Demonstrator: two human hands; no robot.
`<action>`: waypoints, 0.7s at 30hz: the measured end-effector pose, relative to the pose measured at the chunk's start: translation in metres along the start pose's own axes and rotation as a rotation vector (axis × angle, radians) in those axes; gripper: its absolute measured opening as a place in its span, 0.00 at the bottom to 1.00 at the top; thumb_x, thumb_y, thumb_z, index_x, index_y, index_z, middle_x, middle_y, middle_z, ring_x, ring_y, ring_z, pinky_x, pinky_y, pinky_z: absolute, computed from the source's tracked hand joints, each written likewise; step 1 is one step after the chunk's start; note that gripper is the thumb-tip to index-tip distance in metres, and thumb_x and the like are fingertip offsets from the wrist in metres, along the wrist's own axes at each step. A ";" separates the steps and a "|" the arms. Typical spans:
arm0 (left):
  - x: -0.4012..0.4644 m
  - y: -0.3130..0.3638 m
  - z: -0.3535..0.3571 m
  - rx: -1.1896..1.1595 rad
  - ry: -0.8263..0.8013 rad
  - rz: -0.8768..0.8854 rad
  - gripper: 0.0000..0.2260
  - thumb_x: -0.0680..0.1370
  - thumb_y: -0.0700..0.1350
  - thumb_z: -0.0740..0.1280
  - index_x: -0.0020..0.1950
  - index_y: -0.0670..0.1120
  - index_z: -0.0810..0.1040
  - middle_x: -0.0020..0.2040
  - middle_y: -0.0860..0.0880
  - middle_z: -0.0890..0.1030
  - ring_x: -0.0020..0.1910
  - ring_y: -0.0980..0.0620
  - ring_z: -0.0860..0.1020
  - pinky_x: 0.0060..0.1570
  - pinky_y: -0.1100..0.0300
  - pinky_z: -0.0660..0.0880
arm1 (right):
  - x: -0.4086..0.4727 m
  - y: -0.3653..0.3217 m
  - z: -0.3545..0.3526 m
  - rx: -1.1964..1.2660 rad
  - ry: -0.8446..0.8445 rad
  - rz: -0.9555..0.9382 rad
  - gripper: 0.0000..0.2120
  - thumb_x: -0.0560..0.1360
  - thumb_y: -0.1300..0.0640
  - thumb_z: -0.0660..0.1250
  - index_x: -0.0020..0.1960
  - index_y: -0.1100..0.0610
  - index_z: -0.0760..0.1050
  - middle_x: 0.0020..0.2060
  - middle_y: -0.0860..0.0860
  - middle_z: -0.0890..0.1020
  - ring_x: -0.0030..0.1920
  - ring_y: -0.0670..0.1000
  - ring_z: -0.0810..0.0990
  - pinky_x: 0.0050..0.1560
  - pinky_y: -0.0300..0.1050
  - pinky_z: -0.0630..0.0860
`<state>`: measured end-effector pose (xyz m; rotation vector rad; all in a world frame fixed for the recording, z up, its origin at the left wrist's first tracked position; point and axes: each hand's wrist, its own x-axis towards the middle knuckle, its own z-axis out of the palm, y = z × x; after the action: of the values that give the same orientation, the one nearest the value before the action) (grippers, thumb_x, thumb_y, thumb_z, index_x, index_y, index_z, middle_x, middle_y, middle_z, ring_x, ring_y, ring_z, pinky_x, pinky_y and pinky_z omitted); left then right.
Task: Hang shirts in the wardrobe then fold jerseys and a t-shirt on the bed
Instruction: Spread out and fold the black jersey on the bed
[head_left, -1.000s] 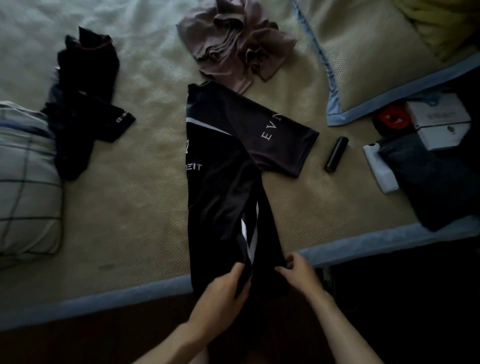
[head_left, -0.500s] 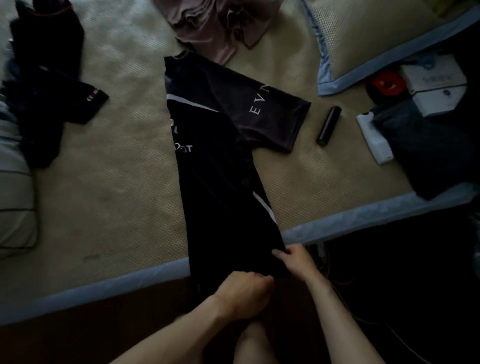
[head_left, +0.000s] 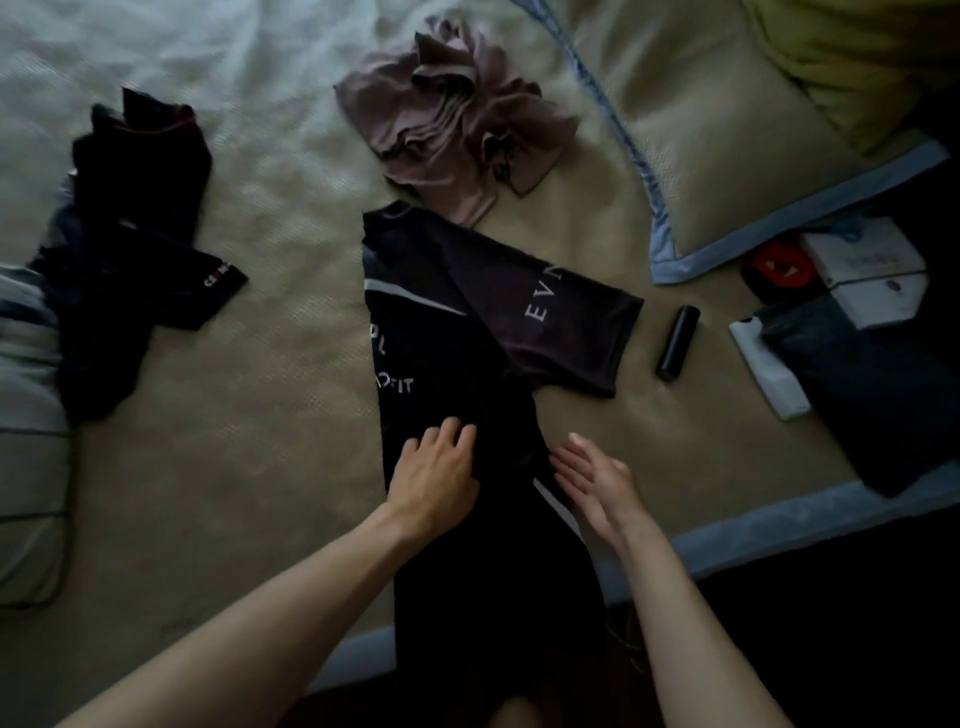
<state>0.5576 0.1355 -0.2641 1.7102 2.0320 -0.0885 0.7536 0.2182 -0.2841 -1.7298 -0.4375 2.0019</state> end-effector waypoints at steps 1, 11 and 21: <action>0.018 0.000 -0.001 0.005 0.030 0.009 0.29 0.76 0.49 0.61 0.77 0.47 0.62 0.76 0.45 0.65 0.74 0.44 0.67 0.70 0.47 0.66 | 0.014 -0.009 0.014 0.118 -0.028 0.002 0.13 0.80 0.56 0.65 0.62 0.60 0.75 0.57 0.60 0.81 0.54 0.53 0.82 0.64 0.49 0.73; 0.228 0.000 -0.005 -0.153 0.236 -0.039 0.31 0.80 0.55 0.47 0.83 0.50 0.47 0.83 0.53 0.48 0.82 0.54 0.46 0.78 0.43 0.38 | 0.122 -0.103 0.116 0.581 0.100 0.003 0.22 0.71 0.51 0.75 0.61 0.59 0.79 0.55 0.57 0.85 0.54 0.57 0.84 0.61 0.54 0.78; 0.257 -0.016 -0.018 -0.068 0.155 0.031 0.26 0.85 0.56 0.50 0.82 0.58 0.47 0.83 0.52 0.47 0.82 0.49 0.48 0.78 0.41 0.44 | 0.113 -0.100 0.127 -0.269 0.464 -0.846 0.16 0.75 0.60 0.64 0.61 0.64 0.78 0.53 0.48 0.82 0.54 0.42 0.79 0.52 0.29 0.71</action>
<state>0.5102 0.3729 -0.3545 1.7535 2.0919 0.1253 0.6293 0.3701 -0.3069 -1.6760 -1.0817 0.9516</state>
